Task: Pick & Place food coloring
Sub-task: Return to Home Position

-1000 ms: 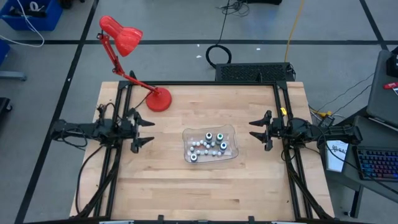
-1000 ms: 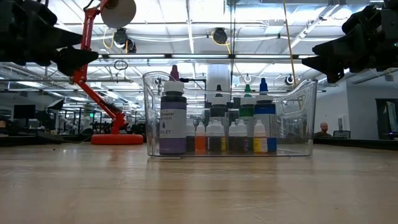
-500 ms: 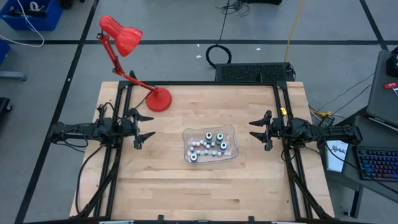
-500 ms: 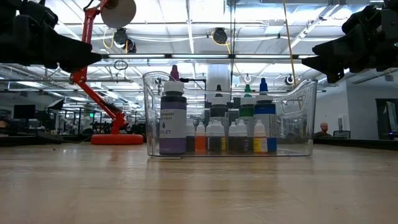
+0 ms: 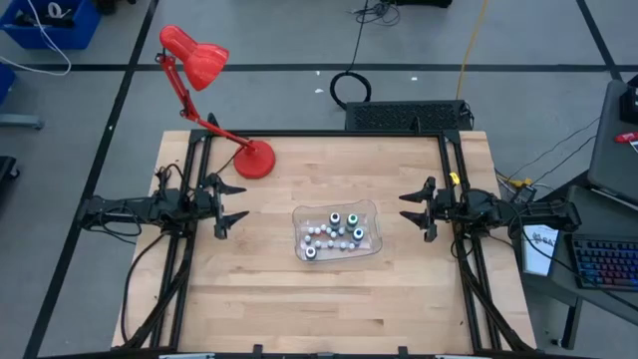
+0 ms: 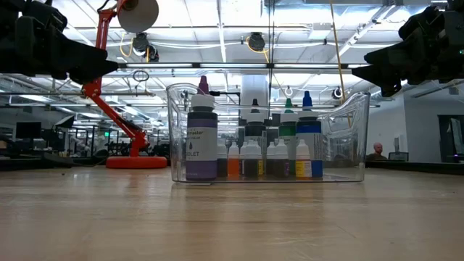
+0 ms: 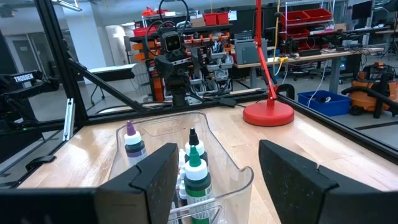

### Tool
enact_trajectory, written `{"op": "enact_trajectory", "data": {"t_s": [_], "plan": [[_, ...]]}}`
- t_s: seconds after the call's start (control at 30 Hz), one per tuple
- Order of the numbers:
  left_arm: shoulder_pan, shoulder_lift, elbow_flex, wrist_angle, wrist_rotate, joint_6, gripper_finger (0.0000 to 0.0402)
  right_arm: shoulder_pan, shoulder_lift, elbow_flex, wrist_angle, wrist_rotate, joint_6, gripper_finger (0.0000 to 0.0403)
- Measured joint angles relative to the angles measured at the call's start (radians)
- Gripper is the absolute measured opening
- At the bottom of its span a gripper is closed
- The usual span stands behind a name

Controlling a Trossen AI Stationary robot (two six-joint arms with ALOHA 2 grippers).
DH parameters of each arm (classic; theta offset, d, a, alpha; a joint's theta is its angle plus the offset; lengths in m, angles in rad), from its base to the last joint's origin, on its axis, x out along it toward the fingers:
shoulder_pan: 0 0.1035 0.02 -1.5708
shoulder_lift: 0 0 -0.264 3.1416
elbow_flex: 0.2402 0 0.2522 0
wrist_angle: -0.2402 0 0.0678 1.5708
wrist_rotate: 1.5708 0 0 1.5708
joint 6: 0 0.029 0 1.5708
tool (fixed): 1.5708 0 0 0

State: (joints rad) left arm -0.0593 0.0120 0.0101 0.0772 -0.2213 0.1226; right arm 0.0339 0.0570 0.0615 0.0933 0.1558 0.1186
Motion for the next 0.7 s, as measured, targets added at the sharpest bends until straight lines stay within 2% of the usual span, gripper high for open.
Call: {"op": "enact_trajectory", "data": {"t_s": [0.7], "plan": [[0.000,0.000,0.000,0.002,0.003,0.000,0.0308,0.000,0.000,0.000,0.000,0.000,0.000,0.0210]]}}
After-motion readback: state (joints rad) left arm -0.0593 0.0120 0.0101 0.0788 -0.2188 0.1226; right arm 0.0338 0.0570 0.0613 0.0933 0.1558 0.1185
